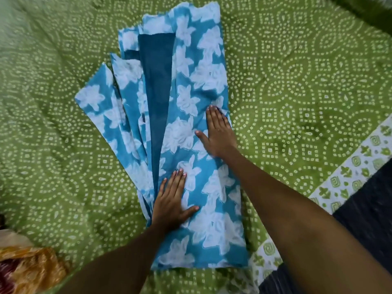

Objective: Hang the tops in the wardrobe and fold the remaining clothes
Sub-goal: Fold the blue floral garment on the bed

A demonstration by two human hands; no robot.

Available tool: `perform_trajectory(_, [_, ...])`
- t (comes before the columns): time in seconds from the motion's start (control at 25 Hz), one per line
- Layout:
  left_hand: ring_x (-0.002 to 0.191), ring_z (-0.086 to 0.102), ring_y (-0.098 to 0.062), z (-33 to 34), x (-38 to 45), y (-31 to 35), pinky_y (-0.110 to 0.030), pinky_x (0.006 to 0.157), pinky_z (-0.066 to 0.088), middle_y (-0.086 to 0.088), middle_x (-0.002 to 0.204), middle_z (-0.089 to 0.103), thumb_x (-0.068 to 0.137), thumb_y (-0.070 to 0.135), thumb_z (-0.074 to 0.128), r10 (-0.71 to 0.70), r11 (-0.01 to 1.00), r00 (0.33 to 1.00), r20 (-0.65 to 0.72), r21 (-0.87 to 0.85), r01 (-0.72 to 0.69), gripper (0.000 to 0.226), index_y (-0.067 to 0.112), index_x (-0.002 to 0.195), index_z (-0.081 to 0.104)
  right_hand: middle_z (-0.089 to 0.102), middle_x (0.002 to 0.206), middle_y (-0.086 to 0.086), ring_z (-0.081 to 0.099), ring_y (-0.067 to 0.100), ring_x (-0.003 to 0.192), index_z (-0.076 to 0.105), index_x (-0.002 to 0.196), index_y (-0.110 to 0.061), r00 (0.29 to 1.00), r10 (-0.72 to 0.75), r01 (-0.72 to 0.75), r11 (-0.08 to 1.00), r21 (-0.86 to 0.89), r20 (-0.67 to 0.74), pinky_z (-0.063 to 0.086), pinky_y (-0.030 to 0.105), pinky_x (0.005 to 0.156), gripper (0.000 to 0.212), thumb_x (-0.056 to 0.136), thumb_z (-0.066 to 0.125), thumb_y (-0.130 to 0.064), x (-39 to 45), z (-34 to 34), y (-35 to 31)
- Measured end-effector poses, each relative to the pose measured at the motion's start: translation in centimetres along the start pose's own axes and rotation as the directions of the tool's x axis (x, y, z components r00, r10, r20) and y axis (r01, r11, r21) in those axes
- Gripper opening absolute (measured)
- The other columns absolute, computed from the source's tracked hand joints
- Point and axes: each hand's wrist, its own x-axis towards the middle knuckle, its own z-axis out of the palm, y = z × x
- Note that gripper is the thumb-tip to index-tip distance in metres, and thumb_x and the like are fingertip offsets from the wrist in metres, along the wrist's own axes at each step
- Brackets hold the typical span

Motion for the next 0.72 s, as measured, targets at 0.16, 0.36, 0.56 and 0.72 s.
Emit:
perform_trajectory(0.16, [0.142,0.017,-0.02,1.0,0.3,-0.6,-0.034,0.116,0.004,-0.006,0.153,0.024,0.086,0.074,0.019,0.045,0.998,0.996,-0.077,0.045,-0.041,0.09,0.008,0.147,0.022,0.006,0.158,0.01,0.002,0.021,0.146,0.007,0.15,-0.005,0.987,0.04,-0.033,0.998,0.047,-0.158,-0.003,0.03,0.118,0.074,0.096,0.026,-0.053,2.0,0.3,-0.7])
perform_trajectory(0.36, [0.143,0.015,-0.02,0.8,0.0,-0.5,-0.035,0.116,0.004,-0.007,0.155,0.021,0.09,0.067,0.02,0.078,0.996,0.989,-0.122,0.05,-0.073,0.083,0.008,0.148,0.019,0.007,0.158,0.01,0.003,0.02,0.146,0.01,0.149,-0.005,0.98,0.115,-0.107,0.993,0.055,-0.165,-0.005,0.032,0.117,0.065,0.099,0.025,-0.043,-2.1,1.4,-2.0])
perform_trajectory(0.56, [0.141,0.018,-0.022,0.1,-0.3,-0.3,-0.037,0.115,0.005,-0.011,0.151,0.031,0.092,0.063,0.019,0.135,0.989,0.979,-0.154,-0.031,-0.142,0.081,0.004,0.145,0.03,0.015,0.157,0.01,0.011,0.021,0.146,0.015,0.149,-0.006,0.955,0.231,-0.227,0.973,0.045,-0.187,0.002,0.034,0.117,0.081,0.085,0.001,-0.053,-8.2,2.8,-3.0])
perform_trajectory(0.72, [0.143,0.012,-0.022,-1.2,-1.1,-1.2,-0.032,0.115,-0.003,-0.013,0.155,0.021,0.09,0.067,0.016,0.206,0.958,0.955,-0.213,-0.158,-0.241,0.084,0.004,0.144,0.031,0.018,0.157,0.007,0.011,0.021,0.146,0.019,0.149,-0.008,0.892,0.389,-0.389,0.92,0.049,-0.232,0.002,0.034,0.117,0.075,0.089,0.01,-0.053,-13.4,4.2,-6.2])
